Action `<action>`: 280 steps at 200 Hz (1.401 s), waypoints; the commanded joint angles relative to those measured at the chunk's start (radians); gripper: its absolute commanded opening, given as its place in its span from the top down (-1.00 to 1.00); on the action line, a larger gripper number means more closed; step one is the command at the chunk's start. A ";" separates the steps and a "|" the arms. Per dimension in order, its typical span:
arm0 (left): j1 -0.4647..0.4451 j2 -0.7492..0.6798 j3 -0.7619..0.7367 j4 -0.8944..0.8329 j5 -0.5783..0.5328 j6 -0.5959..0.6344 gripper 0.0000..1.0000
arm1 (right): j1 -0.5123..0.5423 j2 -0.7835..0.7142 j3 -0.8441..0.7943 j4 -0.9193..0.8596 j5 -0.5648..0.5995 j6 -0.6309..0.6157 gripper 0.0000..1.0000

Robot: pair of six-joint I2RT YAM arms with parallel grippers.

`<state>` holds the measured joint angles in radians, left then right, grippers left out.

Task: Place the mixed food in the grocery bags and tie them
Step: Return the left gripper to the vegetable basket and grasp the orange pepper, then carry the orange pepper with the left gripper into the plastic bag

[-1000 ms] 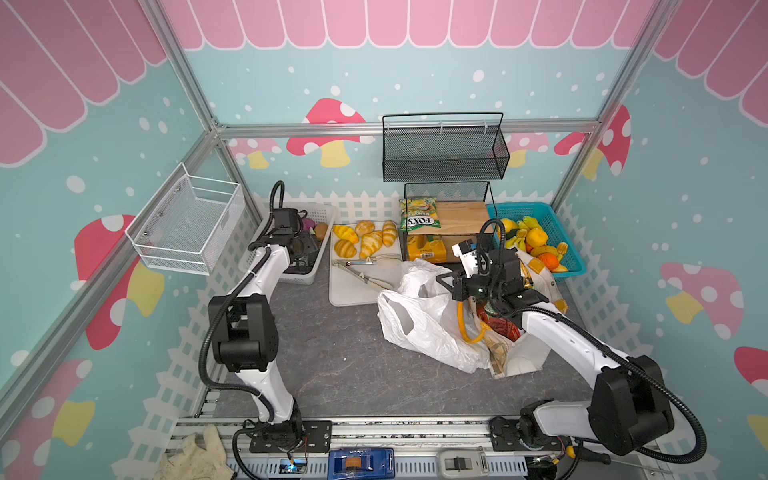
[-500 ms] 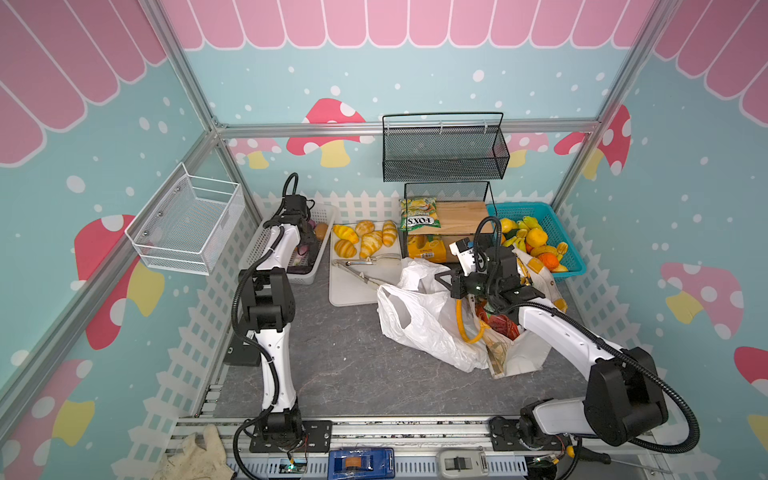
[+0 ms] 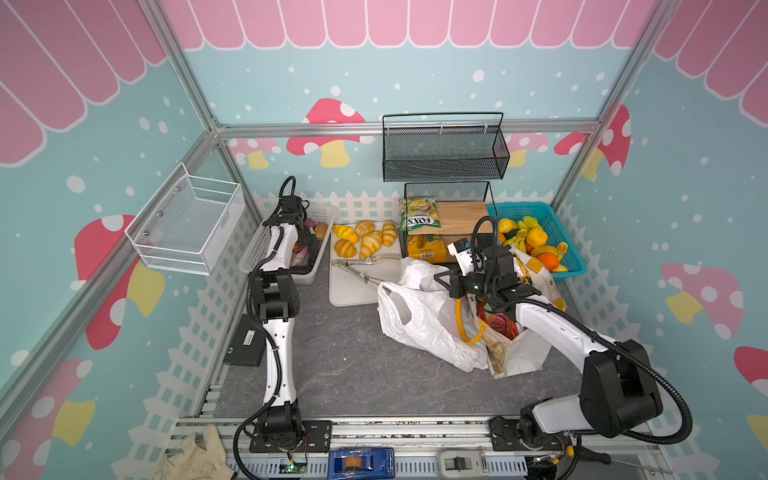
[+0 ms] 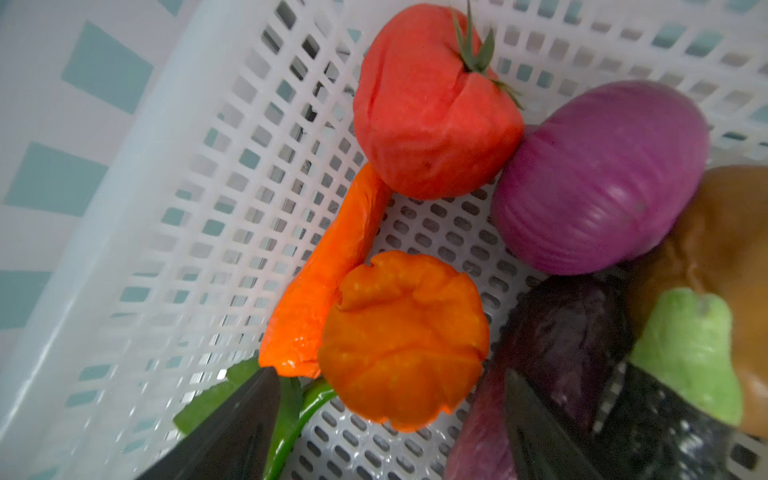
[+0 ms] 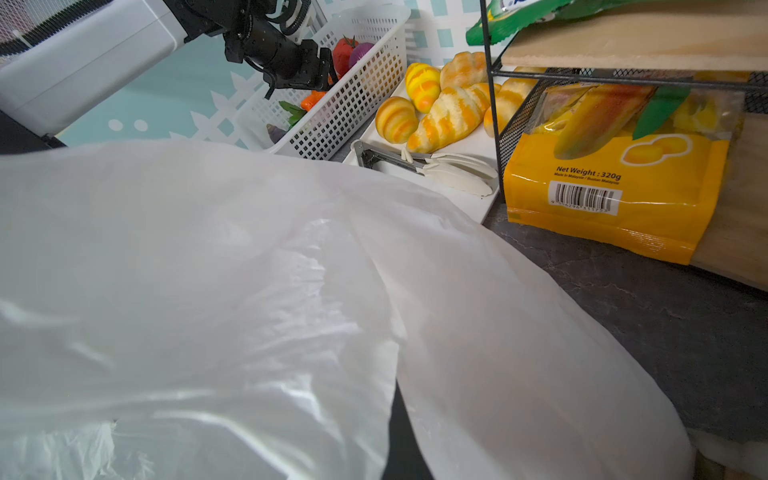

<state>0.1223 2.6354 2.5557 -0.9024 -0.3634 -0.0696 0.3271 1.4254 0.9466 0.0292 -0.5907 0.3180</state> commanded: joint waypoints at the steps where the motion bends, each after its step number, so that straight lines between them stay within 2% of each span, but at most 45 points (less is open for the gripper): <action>1: 0.010 0.056 0.083 -0.046 0.001 0.052 -0.71 | -0.003 0.019 0.026 -0.009 0.014 -0.022 0.97; 26: 0.014 0.080 0.119 -0.053 -0.014 0.069 -0.71 | -0.003 0.028 0.027 -0.009 0.014 -0.020 0.97; 89: 0.022 0.099 0.090 -0.053 -0.005 0.143 -0.67 | -0.004 0.039 0.029 -0.009 0.017 -0.022 0.97; 155: 0.024 0.105 0.101 -0.040 0.033 0.153 -0.31 | -0.005 0.036 0.020 -0.013 0.021 -0.020 0.97; 187: 0.021 0.022 0.084 -0.039 0.077 0.102 -0.14 | -0.004 0.046 0.026 -0.011 0.013 -0.017 0.98; 220: 0.001 -0.116 -0.013 -0.026 0.104 0.037 -0.07 | -0.004 0.041 0.023 0.001 0.009 -0.016 0.97; 280: -0.097 -0.390 -0.249 -0.016 -0.009 -0.021 -0.04 | -0.004 0.026 0.029 0.025 -0.015 0.002 0.97</action>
<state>0.0769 2.3764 2.3924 -0.9226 -0.3225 -0.0486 0.3271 1.4509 0.9569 0.0326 -0.5953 0.3202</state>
